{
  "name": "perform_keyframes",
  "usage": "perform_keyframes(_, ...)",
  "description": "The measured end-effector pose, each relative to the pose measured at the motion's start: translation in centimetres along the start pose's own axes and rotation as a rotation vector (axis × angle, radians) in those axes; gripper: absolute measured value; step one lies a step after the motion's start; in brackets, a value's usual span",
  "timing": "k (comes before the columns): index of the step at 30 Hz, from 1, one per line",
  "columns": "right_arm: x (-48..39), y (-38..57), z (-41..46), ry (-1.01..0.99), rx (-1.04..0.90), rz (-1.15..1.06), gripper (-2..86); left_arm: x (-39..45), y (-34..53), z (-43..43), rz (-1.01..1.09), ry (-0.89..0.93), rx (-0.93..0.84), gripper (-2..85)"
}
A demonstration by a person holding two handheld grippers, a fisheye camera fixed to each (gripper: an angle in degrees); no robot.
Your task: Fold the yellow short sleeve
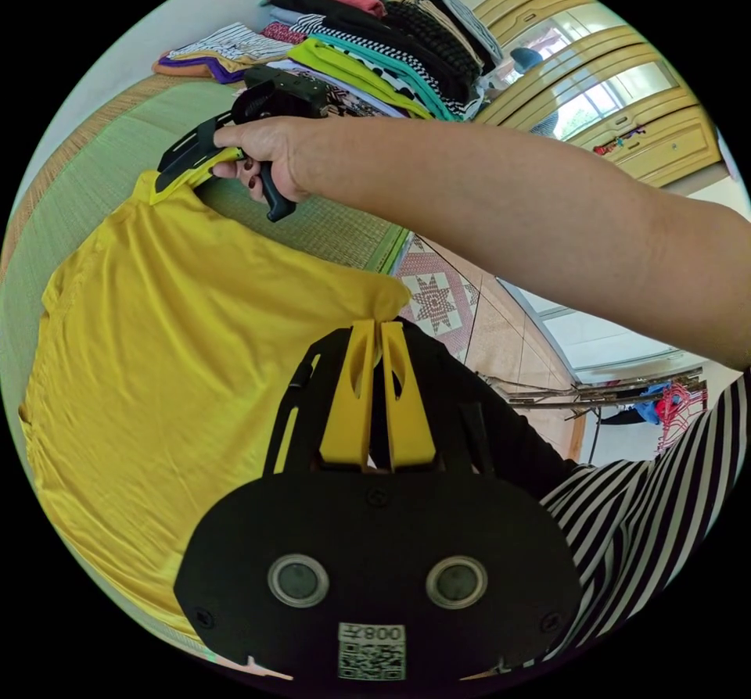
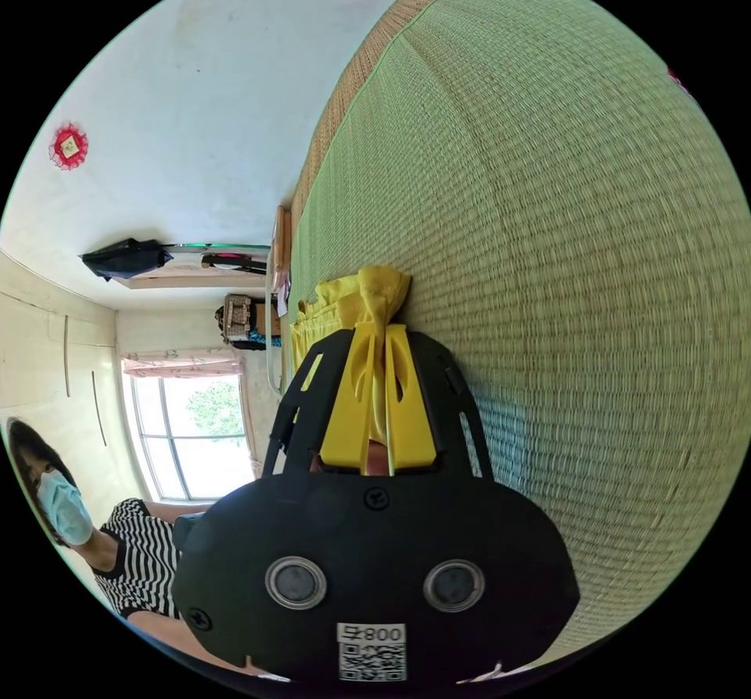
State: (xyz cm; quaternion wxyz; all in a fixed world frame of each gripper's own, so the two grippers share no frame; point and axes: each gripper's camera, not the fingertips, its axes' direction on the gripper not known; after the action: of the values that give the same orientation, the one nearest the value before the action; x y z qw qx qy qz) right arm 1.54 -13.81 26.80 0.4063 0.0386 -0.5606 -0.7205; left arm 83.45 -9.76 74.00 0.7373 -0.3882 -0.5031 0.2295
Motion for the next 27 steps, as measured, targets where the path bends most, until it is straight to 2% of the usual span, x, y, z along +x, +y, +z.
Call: perform_keyframes(27,-8.7,2.1,-4.0,0.04,0.066,0.044,1.7,-6.0,8.3,9.8,-0.029,0.017,0.149,0.9)
